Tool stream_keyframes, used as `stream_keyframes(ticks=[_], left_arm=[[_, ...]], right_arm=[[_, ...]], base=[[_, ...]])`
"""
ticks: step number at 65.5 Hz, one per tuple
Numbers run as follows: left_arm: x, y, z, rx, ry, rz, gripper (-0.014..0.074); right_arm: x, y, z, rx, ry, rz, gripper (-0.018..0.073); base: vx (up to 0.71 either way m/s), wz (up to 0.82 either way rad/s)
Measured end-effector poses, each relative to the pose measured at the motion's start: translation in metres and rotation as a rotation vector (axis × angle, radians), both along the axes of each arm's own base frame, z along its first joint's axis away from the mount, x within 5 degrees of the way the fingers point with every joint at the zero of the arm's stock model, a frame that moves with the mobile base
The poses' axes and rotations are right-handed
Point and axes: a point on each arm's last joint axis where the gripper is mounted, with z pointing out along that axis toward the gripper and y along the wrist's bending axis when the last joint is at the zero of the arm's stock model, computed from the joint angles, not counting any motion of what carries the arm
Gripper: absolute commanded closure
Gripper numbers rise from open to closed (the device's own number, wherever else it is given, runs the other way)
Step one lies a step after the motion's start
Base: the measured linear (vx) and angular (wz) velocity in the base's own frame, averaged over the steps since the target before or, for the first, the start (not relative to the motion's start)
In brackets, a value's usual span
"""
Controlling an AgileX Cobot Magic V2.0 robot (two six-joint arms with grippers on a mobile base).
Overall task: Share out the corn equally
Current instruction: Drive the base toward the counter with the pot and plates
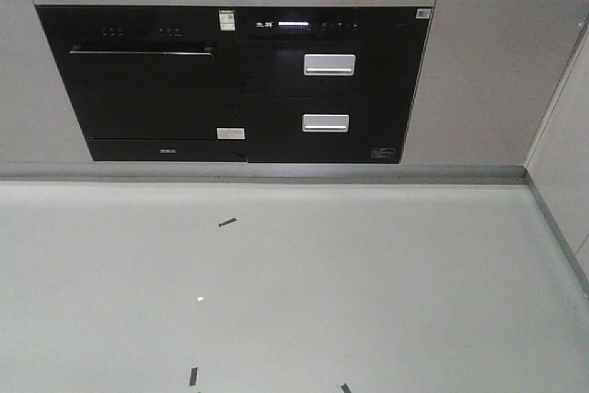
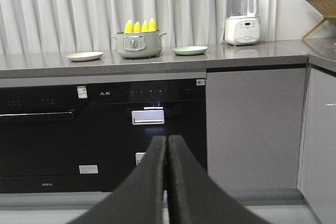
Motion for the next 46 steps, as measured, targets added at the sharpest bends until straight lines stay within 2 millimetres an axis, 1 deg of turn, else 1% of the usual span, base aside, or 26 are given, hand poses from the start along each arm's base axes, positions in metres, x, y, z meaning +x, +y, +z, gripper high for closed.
stream_keyframes(ticks=[46], left_arm=[[0.0000,0.0000,0.0000,0.000,0.000,0.000,0.0603]], right_arm=[[0.0000,0.0000,0.0000,0.000,0.000,0.000,0.0570]], base=[[0.18,-0.04]])
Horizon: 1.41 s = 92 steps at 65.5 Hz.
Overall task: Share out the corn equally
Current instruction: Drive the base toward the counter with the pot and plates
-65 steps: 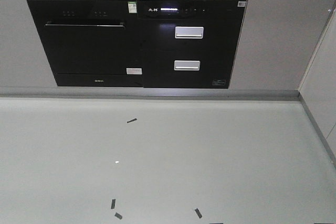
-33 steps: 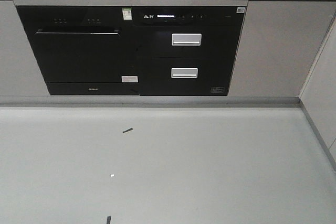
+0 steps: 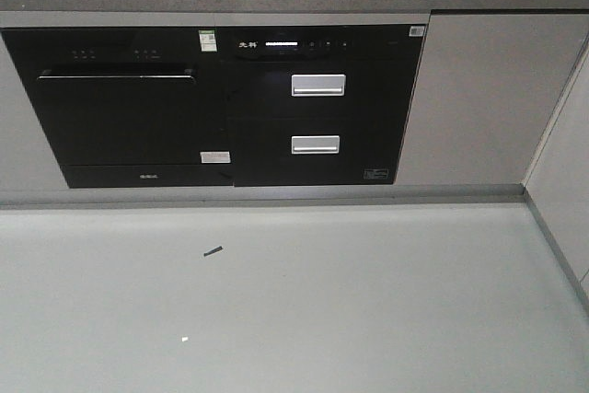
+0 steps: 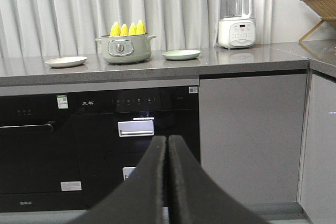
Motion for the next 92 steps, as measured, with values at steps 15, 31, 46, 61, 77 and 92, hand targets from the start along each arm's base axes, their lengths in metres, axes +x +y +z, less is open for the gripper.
stream_keyframes(ticks=[15,31,46,61,77,92], left_arm=[[0.0000,0.0000,0.0000,0.000,0.000,0.000,0.0603],[0.0000,0.0000,0.0000,0.000,0.000,0.000,0.0603],[0.0000,0.0000,0.0000,0.000,0.000,0.000,0.0603],[0.0000,0.0000,0.0000,0.000,0.000,0.000,0.0603],[0.0000,0.0000,0.0000,0.000,0.000,0.000,0.0603],[0.0000,0.0000,0.0000,0.000,0.000,0.000,0.0603]], right_arm=[[0.0000,0.0000,0.0000,0.000,0.000,0.000,0.0570],[0.0000,0.0000,0.0000,0.000,0.000,0.000,0.0570],[0.0000,0.0000,0.0000,0.000,0.000,0.000,0.0570],[0.0000,0.0000,0.0000,0.000,0.000,0.000,0.0570],[0.0000,0.0000,0.0000,0.000,0.000,0.000,0.0570],[0.0000,0.0000,0.0000,0.000,0.000,0.000,0.0570]], base=[[0.19,-0.07],[0.20,-0.05],[0.20,-0.02],[0.21,0.01],[0.20,0.00],[0.19,-0.03]])
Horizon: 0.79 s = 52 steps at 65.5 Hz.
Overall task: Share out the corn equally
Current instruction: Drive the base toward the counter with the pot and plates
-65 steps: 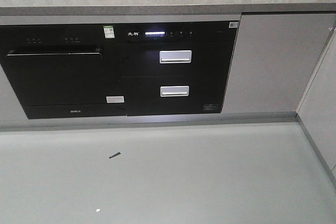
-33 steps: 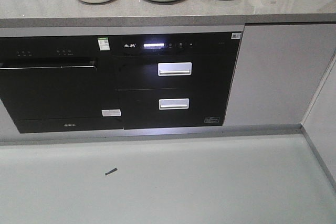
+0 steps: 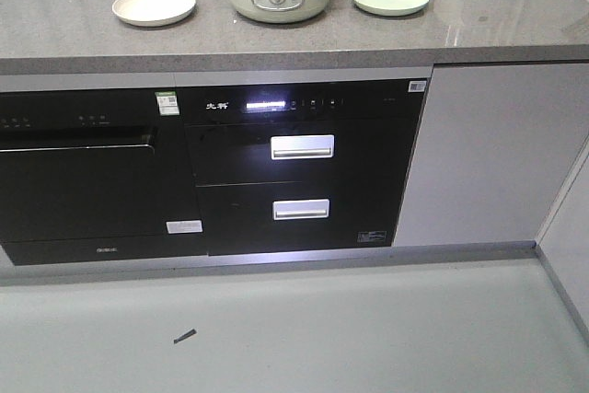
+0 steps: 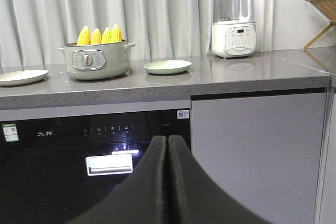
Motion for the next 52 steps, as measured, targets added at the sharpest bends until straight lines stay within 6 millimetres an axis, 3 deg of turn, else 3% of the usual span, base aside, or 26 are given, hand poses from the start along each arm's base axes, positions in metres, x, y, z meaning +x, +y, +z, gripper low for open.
stream_keyframes(ticks=[52], left_arm=[[0.0000,0.0000,0.0000,0.000,0.000,0.000,0.0603]], right_arm=[[0.0000,0.0000,0.0000,0.000,0.000,0.000,0.0570]], base=[[0.19,-0.02]])
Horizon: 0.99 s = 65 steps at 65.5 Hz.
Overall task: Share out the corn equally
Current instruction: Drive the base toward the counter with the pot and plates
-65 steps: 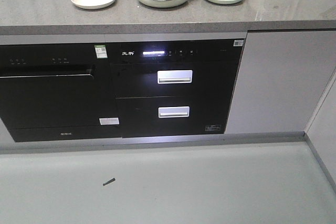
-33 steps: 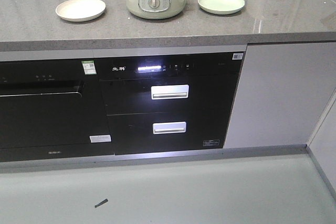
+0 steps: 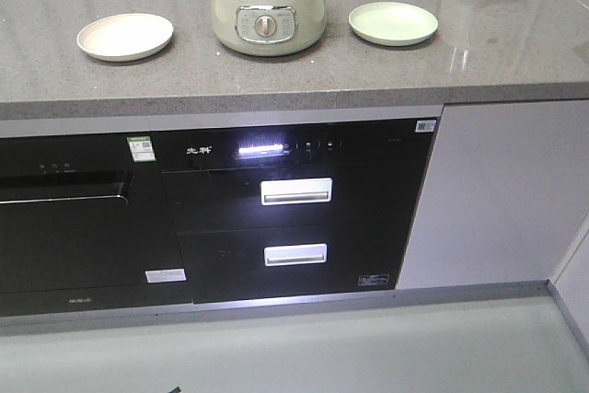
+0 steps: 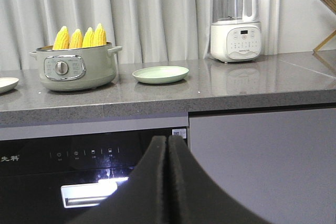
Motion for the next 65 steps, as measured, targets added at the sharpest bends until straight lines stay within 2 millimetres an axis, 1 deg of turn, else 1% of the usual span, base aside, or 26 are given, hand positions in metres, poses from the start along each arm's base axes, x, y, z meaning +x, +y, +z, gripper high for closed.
stream_keyframes(ticks=[65], left_arm=[[0.0000,0.0000,0.0000,0.000,0.000,0.000,0.0603]], right_arm=[[0.0000,0.0000,0.0000,0.000,0.000,0.000,0.0570]], base=[[0.21,0.01]])
